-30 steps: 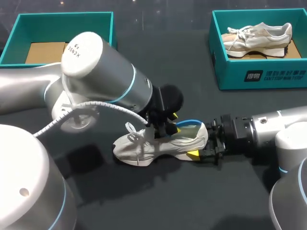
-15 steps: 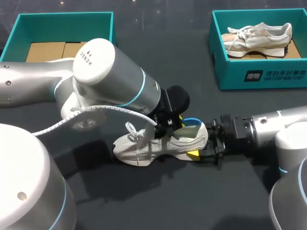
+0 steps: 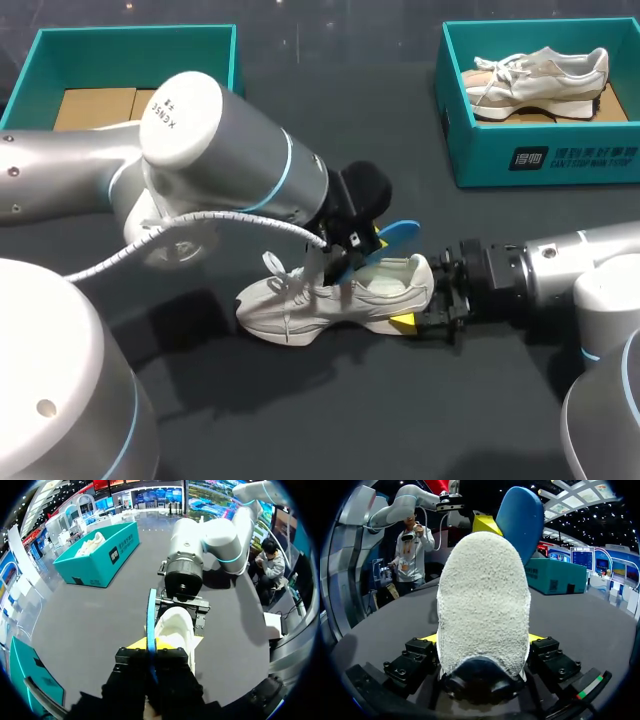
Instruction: Take the shoe out of the shoebox, open the shoe tongue, remove and reinsert the insole, then place the shoe into the shoebox
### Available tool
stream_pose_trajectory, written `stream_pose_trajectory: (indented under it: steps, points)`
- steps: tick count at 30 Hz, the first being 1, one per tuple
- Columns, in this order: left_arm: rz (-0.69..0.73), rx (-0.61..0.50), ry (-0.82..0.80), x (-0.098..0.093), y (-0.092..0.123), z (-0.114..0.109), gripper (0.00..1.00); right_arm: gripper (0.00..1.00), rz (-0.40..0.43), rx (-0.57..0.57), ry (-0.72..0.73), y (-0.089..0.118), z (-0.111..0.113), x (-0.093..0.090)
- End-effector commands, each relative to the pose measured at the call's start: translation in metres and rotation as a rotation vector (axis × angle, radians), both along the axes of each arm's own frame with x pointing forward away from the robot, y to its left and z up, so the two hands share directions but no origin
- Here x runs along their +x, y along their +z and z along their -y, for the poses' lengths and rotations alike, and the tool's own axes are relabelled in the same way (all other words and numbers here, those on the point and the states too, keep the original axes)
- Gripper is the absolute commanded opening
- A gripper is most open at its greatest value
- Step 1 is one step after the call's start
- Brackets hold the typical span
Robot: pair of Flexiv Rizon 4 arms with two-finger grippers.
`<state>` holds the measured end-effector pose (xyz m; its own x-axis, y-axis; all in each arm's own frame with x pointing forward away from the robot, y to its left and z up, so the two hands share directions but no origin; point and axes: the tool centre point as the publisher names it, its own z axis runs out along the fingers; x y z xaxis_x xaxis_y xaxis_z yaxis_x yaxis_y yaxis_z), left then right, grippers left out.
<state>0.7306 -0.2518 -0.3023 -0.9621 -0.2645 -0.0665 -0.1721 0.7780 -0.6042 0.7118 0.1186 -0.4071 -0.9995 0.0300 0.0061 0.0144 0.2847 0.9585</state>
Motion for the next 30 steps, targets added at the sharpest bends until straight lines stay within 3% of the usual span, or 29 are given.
stream_pose_trajectory:
  steps: [1,3,4,6,7,19,30]
  points:
    - [-0.001,0.005,-0.004,0.003,-0.001,0.012,0.0,0.0,0.0,-0.005,0.0,0.001,-0.002,-0.001]
    - [0.001,0.01,-0.012,0.003,-0.002,0.014,0.0,0.0,0.0,-0.005,0.0,0.001,-0.002,-0.001]
    - [0.0,0.011,-0.014,0.002,-0.003,0.015,0.07,0.0,0.0,-0.005,0.0,0.001,-0.002,-0.001]
    - [-0.002,0.015,-0.023,0.001,-0.005,0.014,0.41,0.0,0.0,-0.005,0.0,0.001,-0.002,-0.001]
    - [-0.002,0.015,-0.023,0.001,-0.006,0.014,0.43,0.0,0.0,-0.005,0.0,0.001,-0.002,-0.001]
    - [0.025,-0.003,0.011,-0.011,-0.02,0.006,0.45,0.0,0.0,-0.005,0.0,0.001,-0.002,-0.001]
    - [0.031,-0.002,0.021,-0.009,-0.032,0.011,0.38,0.0,0.0,-0.005,0.0,0.001,-0.002,-0.001]
